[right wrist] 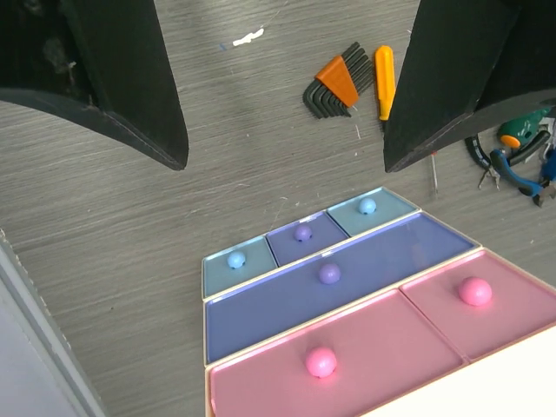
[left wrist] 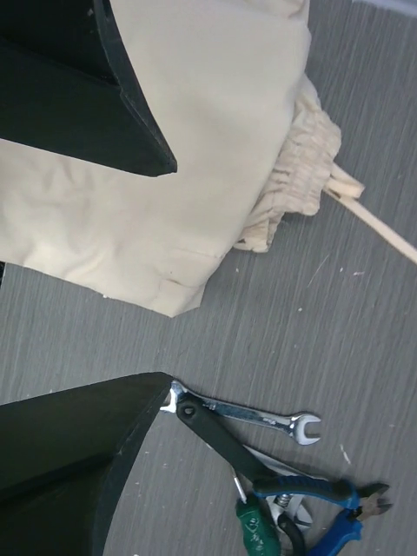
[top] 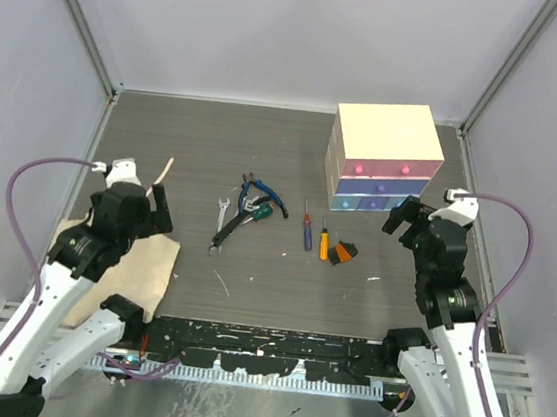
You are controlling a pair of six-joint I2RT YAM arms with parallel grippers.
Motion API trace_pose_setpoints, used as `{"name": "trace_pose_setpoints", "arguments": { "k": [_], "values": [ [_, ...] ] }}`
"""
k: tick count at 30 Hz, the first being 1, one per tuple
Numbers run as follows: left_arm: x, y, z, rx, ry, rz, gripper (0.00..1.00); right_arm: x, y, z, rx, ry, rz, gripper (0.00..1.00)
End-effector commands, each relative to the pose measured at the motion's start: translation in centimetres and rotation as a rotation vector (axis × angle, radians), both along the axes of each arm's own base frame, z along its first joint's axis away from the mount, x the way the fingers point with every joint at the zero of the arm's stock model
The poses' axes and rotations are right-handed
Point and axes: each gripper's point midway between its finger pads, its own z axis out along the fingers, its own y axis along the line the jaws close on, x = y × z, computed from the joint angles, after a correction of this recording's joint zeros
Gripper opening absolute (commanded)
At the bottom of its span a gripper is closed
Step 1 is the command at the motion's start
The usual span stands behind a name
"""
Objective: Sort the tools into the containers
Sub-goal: Move the storage box to the center of the board.
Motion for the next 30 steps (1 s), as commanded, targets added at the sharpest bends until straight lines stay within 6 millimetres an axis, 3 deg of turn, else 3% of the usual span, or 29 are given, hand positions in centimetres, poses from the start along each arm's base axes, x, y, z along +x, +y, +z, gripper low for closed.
{"name": "trace_pose_setpoints", "arguments": {
  "k": [1,12,21,26,30],
  "values": [
    [2.7,-2.9,2.0,-0.088,-0.032,-0.126,0.97,1.5,0.4,2.4,0.058,0.002,0.002,0.98],
    [5.7,-4.8,2.6,-0.152,-0.010,-0.216,0.98,4.2,0.7,3.3,0.122,0.109,-0.007,1.00],
    [9.0,-5.4,5.3,-0.154,-0.071,-0.222,0.98,6.6,1.2,8.0,0.084,0.096,0.048,1.00],
    [11.5,-5.9,7.1,-0.149,-0.133,-0.238,0.98,10.1,0.4,12.3,0.036,0.038,0.026,1.00],
    [12.8,-6.5,7.6,-0.135,-0.133,-0.275,0.98,14.1,-1.2,13.7,0.011,0.043,0.002,1.00]
  ]
}}
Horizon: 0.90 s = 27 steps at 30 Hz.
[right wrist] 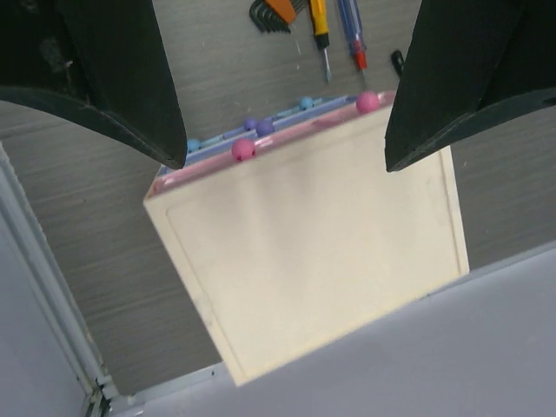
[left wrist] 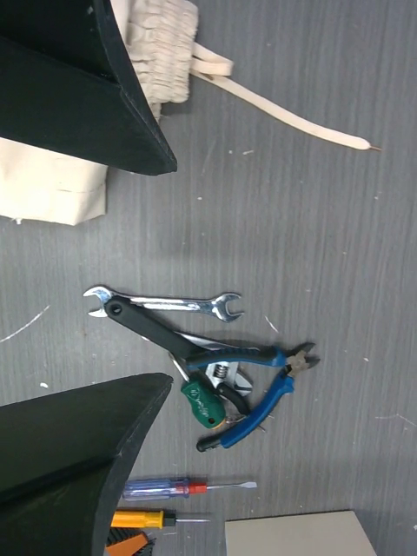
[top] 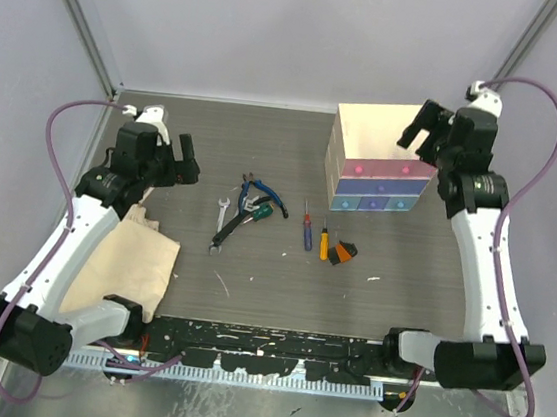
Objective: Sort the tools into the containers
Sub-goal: Move the storage box to the center of the board.
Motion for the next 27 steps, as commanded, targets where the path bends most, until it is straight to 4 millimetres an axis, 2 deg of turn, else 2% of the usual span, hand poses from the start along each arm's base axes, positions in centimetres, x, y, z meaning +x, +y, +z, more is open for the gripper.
{"name": "trace_pose_setpoints", "arguments": {
  "k": [1,7,12,14,21,27],
  "values": [
    [2.5,-0.9,3.4,-0.005,-0.117,-0.056,0.98,4.0,-2.1,3.3,-0.044,-0.058,-0.026,1.00],
    [2.4,-2.3,2.6,-0.043,-0.117,-0.125,0.98,8.7,-5.5,4.2,0.024,-0.088,-0.035,1.00],
    [2.2,-3.3,2.5,-0.066,-0.118,-0.186,0.98,11.1,-7.3,3.2,0.132,-0.093,0.036,1.00],
    [2.2,-3.7,2.4,-0.073,-0.112,-0.201,0.98,11.9,-7.7,2.2,0.181,-0.080,0.064,1.00],
    [2.2,-4.5,1.9,-0.091,-0.080,-0.241,0.98,13.6,-6.5,-0.7,0.330,-0.038,0.207,0.94],
    [2.1,-4.8,1.7,-0.098,-0.068,-0.257,0.98,14.5,-6.1,-2.5,0.368,-0.006,0.236,0.89]
  ]
}}
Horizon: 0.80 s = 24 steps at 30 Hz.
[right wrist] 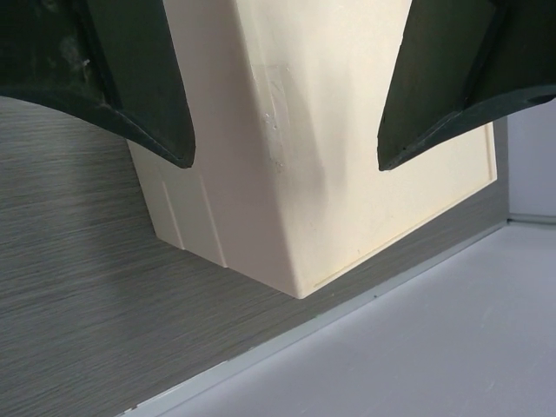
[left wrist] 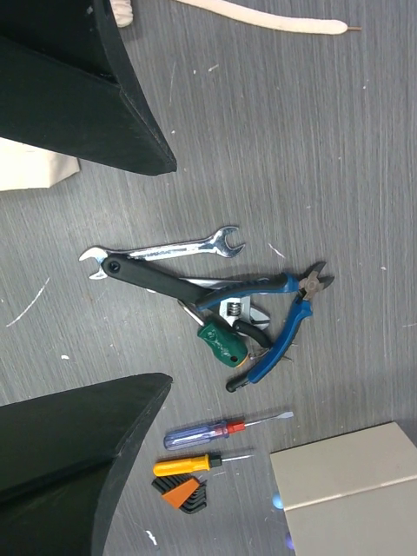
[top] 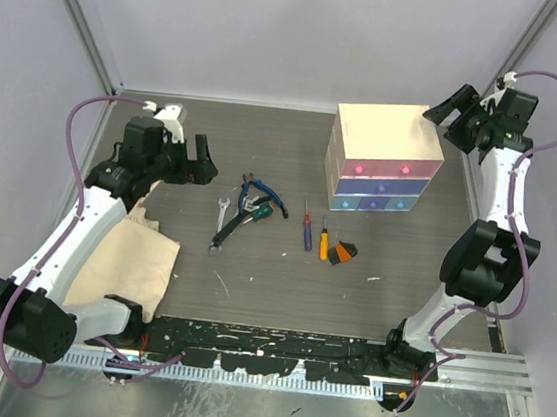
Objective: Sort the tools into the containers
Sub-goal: Move the storage box to the center of the board.
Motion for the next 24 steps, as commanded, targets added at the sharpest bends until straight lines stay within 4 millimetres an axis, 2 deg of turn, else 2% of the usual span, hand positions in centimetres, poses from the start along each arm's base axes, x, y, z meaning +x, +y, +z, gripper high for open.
{"name": "trace_pose_setpoints", "arguments": {
  "k": [1,6,13,20,24],
  "values": [
    [0.5,-0.5,1.8,-0.026,-0.059,-0.032,0.98,1.1,1.2,3.2,0.022,-0.110,0.076,0.89],
    [0.4,-0.9,1.9,-0.041,-0.066,-0.054,0.98,1.7,2.5,1.2,0.072,-0.083,0.171,0.83],
    [0.6,-1.0,1.6,-0.041,-0.054,-0.052,0.98,0.8,4.9,-1.0,0.065,-0.034,0.204,0.81],
    [0.6,-1.1,1.3,-0.042,-0.037,-0.053,0.99,-0.2,9.0,-2.6,0.057,-0.012,0.215,0.80],
    [0.6,-1.2,1.3,-0.044,-0.034,-0.055,0.99,-0.3,12.2,-3.1,0.079,-0.018,0.256,0.80]
  ]
}}
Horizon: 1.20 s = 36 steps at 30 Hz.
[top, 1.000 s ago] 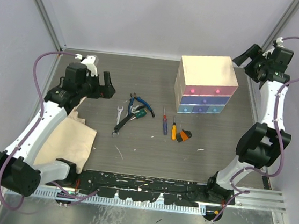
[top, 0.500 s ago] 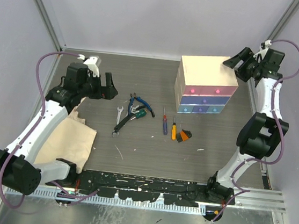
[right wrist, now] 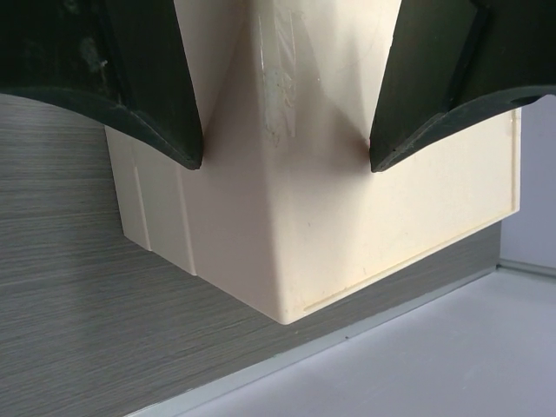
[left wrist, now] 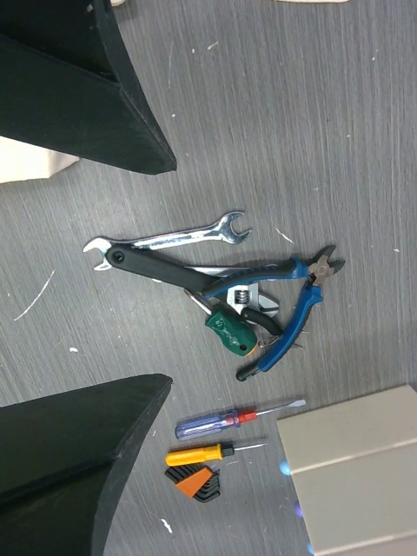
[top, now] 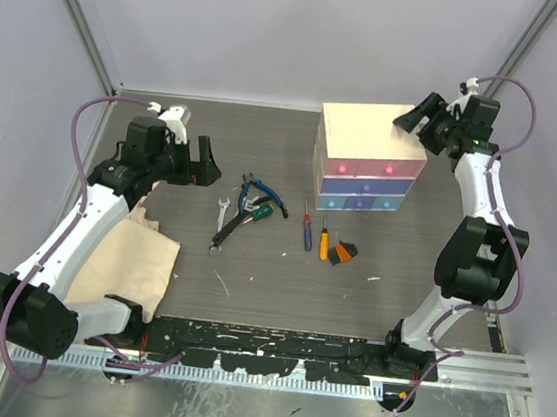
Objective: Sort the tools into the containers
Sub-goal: Move the storage box to the center of the board.
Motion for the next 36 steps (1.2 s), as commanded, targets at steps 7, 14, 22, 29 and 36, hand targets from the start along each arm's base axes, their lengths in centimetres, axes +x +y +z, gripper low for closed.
{"name": "trace_pose_setpoints", "arguments": {
  "k": [7,14,22,29,36],
  "values": [
    [0.5,-0.3,2.0,-0.027,-0.064,-0.020,0.99,0.1,11.9,0.1,0.067,-0.023,0.230,0.80],
    [0.4,-0.4,1.7,-0.027,-0.057,-0.024,1.00,1.5,17.5,0.2,0.094,-0.059,0.347,0.80],
    [0.5,-0.5,2.0,-0.025,-0.081,-0.032,1.00,2.6,23.4,-0.2,0.116,-0.075,0.444,0.83],
    [1.1,0.9,3.3,0.022,-0.155,0.023,0.98,4.9,21.5,4.0,0.037,-0.166,0.296,0.89],
    [1.6,0.6,6.9,-0.016,-0.237,0.026,0.98,4.5,14.8,11.4,-0.013,-0.306,0.093,0.91]
  ]
}}
